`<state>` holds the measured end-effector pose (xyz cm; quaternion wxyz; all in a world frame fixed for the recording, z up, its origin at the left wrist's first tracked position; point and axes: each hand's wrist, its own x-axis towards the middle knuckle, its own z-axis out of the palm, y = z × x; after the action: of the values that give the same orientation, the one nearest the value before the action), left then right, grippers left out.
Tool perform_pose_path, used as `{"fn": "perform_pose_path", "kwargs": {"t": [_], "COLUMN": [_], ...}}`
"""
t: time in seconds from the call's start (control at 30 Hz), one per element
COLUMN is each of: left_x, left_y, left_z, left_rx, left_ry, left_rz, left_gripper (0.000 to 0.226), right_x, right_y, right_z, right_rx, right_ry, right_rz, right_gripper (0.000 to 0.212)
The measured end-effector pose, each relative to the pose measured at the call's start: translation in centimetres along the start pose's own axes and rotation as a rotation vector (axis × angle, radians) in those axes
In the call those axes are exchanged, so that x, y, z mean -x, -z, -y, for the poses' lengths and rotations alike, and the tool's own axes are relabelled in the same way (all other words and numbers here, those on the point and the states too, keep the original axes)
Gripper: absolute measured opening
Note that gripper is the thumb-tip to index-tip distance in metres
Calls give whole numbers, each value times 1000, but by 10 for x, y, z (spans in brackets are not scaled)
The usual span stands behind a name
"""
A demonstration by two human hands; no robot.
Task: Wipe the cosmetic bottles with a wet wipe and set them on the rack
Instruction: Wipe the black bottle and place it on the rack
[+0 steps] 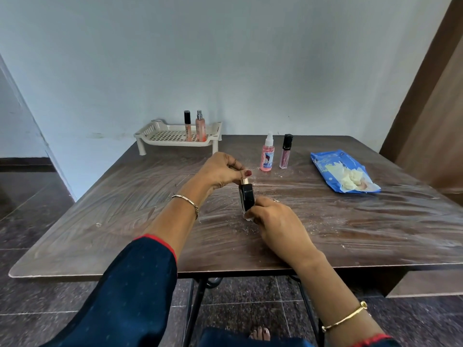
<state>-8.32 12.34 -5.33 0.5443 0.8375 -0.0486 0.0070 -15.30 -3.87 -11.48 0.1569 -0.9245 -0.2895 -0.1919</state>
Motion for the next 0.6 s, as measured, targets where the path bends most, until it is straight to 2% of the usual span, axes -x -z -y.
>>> {"fn": "perform_pose_path", "kwargs": {"t": [0.17, 0.27, 0.4, 0.6], "left_x": [0, 2, 3, 5], "left_y": [1, 2, 1, 5], "left_z": [7, 8, 7, 10], "left_rx": [-6, 10, 17, 4], "left_ry": [-3, -6, -4, -18], "left_rz": [-48, -61, -72, -82], "left_gripper": [18, 17, 20, 18], "right_x": [3, -2, -18, -22], "right_y": [12, 19, 21, 6], "right_z": [-7, -12, -3, 9], "right_rx": [54, 8, -82, -47], "right_ry": [-75, -155, -105, -62], "right_rz": [41, -87, -217, -124], "right_gripper": [27, 28, 22, 33]}}
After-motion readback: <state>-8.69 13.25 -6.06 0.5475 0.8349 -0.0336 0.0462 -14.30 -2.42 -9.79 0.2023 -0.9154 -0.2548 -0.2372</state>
